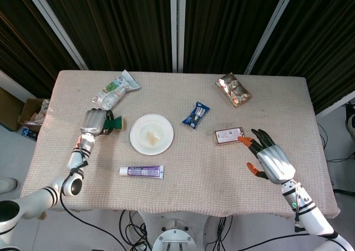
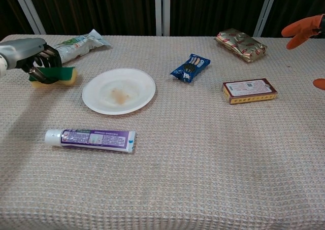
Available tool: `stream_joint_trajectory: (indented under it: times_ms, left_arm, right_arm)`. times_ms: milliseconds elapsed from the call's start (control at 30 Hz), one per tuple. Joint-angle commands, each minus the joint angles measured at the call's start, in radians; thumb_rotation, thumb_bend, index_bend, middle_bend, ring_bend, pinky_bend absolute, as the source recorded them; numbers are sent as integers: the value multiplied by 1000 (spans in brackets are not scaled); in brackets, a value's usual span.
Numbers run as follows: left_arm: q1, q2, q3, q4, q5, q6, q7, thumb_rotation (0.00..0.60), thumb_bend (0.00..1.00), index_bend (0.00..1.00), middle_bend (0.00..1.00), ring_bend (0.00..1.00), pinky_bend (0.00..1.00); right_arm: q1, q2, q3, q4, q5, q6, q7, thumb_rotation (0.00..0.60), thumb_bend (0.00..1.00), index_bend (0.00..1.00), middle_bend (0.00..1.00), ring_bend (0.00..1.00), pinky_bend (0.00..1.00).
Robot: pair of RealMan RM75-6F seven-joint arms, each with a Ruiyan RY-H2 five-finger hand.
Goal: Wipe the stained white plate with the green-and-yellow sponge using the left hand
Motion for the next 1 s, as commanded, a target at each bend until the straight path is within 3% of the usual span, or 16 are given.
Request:
stream_joint_trajectory:
  times_ms: [33, 267, 433, 767, 1000]
  left_arm:
    - [4, 16, 24, -20, 59, 47, 10, 600, 309, 610, 538, 429, 364]
    - [-32, 97, 74, -199, 220, 145, 159, 600, 309, 611, 554, 449, 452]
    - [-101, 129, 78, -323, 248, 87, 300, 600, 310, 611, 568, 464, 490]
    - [-236, 48, 62, -314, 81, -80, 578, 600, 310, 615, 588, 487, 495]
    - [-268, 12, 105, -288, -70, -80, 781, 600, 310, 628, 591, 496, 495]
  right_arm:
    - [-1, 0, 2, 1, 1, 1, 1, 600, 266, 157, 216, 3, 80]
    - [-4, -1, 5, 6, 1, 2, 6, 600, 267, 157, 216, 3, 80]
    - [-10, 0, 5, 10, 2, 6, 12, 600, 266, 157, 216, 3, 80]
    - [-28, 10, 3, 18, 5, 22, 25, 600, 267, 157, 216, 3, 80]
    - [-45, 18, 0, 20, 11, 36, 30, 600, 266, 157, 216, 3, 81]
